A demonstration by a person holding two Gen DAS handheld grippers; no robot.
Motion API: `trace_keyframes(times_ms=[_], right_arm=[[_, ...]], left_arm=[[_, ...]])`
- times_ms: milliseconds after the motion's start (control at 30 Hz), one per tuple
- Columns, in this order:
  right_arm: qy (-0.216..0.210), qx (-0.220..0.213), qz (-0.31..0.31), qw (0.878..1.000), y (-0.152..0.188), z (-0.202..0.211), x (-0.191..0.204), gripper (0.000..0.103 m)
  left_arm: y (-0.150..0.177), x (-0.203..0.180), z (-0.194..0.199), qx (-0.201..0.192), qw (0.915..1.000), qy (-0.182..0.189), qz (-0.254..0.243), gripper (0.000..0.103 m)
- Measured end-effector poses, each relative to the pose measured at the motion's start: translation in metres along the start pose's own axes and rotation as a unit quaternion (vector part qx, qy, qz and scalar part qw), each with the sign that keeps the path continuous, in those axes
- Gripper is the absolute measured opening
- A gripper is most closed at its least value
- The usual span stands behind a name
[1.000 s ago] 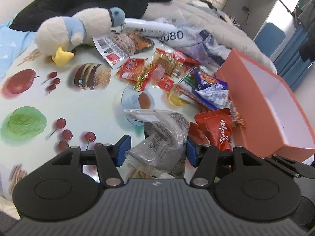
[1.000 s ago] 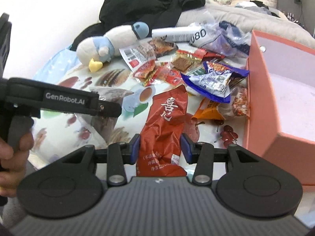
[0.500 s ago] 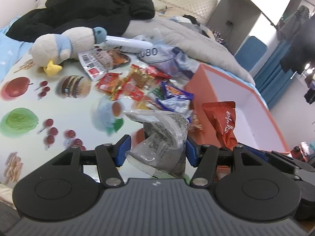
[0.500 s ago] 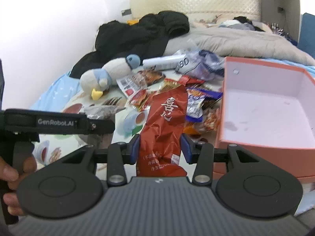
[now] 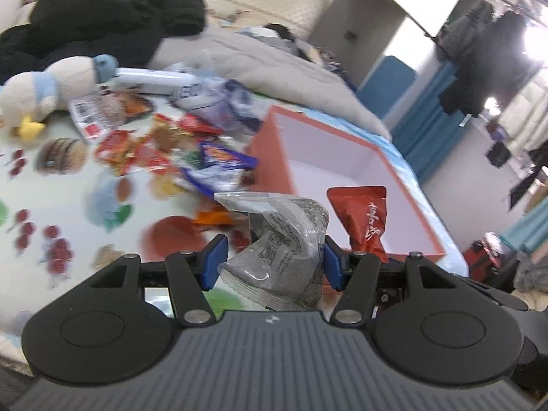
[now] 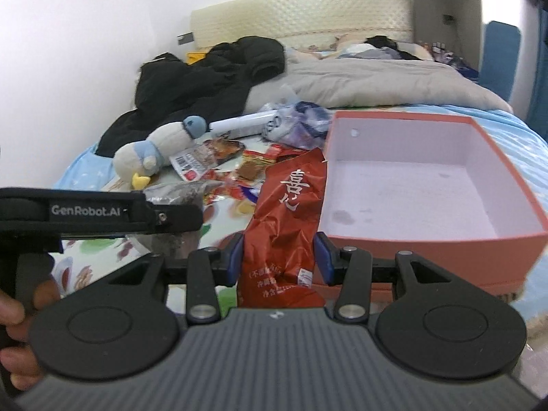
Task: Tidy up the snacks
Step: 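Carry both bags over the pink box with both tools, then open both tools to drop the bags into the pink box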
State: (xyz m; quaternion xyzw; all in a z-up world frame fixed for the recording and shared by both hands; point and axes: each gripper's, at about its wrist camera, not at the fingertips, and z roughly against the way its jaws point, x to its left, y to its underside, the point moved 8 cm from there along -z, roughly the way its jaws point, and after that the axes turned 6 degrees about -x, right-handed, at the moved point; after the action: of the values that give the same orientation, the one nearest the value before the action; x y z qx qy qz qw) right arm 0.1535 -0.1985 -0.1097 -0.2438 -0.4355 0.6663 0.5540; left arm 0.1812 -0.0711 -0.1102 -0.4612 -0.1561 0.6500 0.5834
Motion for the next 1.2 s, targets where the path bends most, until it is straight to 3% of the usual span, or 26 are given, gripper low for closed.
trace_keyframes(times_ms=[233, 467, 733, 1067, 1200], right_arm=[[0.042, -0.018, -0.011, 0.999, -0.011, 0.037, -0.033, 0.047], [0.069, -0.031, -0.006, 0.997, -0.016, 0.05, -0.059, 0.047], [0.061, -0.036, -0.017, 0.997, -0.031, 0.024, -0.088, 0.047], [0.062, -0.033, -0.028, 0.997, -0.044, -0.027, -0.133, 0.047], [0.054, -0.027, -0.028, 0.998, -0.045, -0.045, -0.151, 0.047]], left_arm=[[-0.001, -0.046, -0.001, -0.009, 0.9991, 0.038, -0.015, 0.064], [-0.003, -0.067, -0.012, -0.006, 0.9979, 0.048, -0.043, 0.064], [-0.019, -0.078, -0.049, -0.006, 0.9976, 0.048, -0.049, 0.064], [-0.051, -0.076, -0.13, 0.009, 0.9985, 0.029, -0.047, 0.064], [-0.057, -0.086, -0.159, 0.017, 0.9978, 0.043, -0.047, 0.063]])
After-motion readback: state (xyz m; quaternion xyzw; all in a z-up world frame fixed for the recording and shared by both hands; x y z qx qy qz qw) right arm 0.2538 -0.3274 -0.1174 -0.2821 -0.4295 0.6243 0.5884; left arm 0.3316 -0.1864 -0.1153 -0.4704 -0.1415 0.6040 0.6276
